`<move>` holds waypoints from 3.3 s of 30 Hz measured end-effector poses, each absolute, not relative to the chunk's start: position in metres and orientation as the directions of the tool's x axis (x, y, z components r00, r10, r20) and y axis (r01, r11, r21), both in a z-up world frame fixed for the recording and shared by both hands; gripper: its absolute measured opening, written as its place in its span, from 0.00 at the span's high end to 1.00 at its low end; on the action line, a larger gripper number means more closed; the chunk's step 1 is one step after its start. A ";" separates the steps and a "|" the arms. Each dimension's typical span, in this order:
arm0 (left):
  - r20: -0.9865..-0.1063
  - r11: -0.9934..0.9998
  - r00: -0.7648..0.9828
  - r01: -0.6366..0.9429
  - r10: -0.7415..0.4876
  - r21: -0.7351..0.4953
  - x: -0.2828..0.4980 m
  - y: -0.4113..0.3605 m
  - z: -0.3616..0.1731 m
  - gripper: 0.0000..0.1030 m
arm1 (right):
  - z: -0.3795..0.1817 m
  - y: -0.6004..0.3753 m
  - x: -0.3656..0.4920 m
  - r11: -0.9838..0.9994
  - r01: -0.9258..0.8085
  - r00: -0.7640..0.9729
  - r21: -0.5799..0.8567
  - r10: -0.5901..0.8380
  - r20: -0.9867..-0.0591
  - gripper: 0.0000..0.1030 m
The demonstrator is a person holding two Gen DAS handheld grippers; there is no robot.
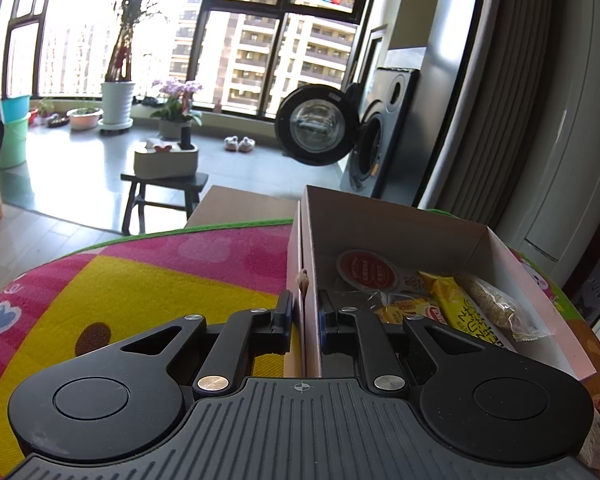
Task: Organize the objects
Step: 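Move the open right tool back over the snacks on the mat, then grasp the green cartoon snack bag with the right tool, then lower the green snack bag into the pink box and open the right tool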
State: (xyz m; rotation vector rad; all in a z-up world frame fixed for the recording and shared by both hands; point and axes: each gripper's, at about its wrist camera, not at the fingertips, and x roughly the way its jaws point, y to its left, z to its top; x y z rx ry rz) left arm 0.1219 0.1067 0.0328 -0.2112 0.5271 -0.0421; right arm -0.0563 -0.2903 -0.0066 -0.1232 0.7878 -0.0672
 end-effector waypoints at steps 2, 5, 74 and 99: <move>-0.495 0.978 0.864 -0.014 -0.094 -0.210 0.122 0.107 0.033 0.86 | -0.010 -0.303 -0.056 0.998 0.055 0.689 -0.022 -0.054 -0.723 0.00; -0.495 0.977 0.864 -0.014 -0.094 -0.211 0.122 0.107 0.033 0.86 | -0.011 -0.306 -0.056 0.998 0.067 0.685 0.003 -0.044 -0.727 0.00; -0.499 0.976 0.861 -0.011 -0.101 -0.216 0.122 0.111 0.032 0.86 | 0.002 -0.235 -0.041 0.979 -0.202 0.666 -0.025 0.119 -0.736 0.38; -0.499 0.975 0.860 -0.008 -0.108 -0.224 0.122 0.113 0.033 0.86 | 0.125 -0.129 0.158 0.950 -0.281 0.673 0.139 0.298 -0.678 0.49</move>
